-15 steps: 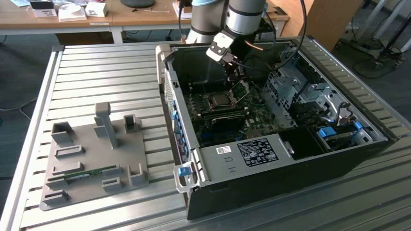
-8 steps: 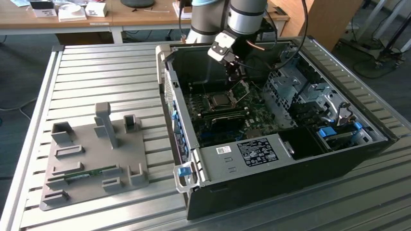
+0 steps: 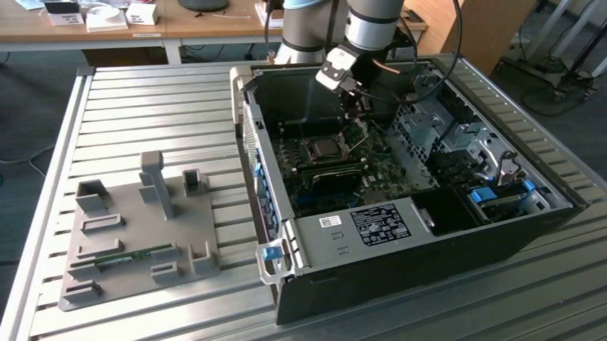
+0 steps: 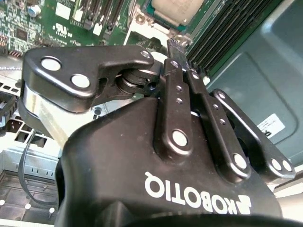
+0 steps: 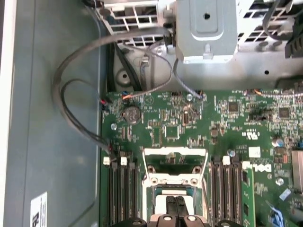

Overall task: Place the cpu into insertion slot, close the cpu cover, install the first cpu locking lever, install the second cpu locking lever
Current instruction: 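Close the cpu cover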

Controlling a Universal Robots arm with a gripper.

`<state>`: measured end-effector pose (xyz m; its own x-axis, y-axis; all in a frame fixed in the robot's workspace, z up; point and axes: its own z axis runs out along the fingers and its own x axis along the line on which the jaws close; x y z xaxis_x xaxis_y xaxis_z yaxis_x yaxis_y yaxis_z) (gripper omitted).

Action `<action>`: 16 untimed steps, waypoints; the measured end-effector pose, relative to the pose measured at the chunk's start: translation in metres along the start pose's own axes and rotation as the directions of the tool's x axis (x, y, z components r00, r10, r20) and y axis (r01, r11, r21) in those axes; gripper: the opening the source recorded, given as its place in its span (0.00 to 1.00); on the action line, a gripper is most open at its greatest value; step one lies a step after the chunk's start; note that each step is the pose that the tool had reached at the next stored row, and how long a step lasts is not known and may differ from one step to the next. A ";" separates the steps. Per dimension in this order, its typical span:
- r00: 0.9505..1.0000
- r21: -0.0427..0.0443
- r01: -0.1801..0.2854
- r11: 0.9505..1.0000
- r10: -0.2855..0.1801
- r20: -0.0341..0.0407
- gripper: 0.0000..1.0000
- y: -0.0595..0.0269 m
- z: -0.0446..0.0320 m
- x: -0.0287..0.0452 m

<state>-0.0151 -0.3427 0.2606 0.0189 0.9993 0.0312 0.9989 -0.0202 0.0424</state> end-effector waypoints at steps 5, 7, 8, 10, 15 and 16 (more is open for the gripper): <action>1.000 0.000 0.000 1.000 0.000 0.000 0.11 0.0047 0.0002 0.0001; 1.000 0.000 0.000 1.000 0.000 0.000 0.11 0.0051 0.0002 0.0001; 1.000 0.000 0.000 1.000 0.000 0.000 0.11 0.0058 0.0003 0.0001; 1.000 0.000 0.000 1.000 0.000 0.000 0.11 0.0089 0.0004 0.0002; 1.000 0.000 0.000 1.000 0.000 0.000 0.11 0.0206 0.0009 0.0004; 1.000 0.000 0.000 1.000 0.000 0.000 0.11 0.0231 0.0010 0.0004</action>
<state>0.0081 -0.3427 0.2606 0.0189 0.9993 0.0311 0.9989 -0.0202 0.0424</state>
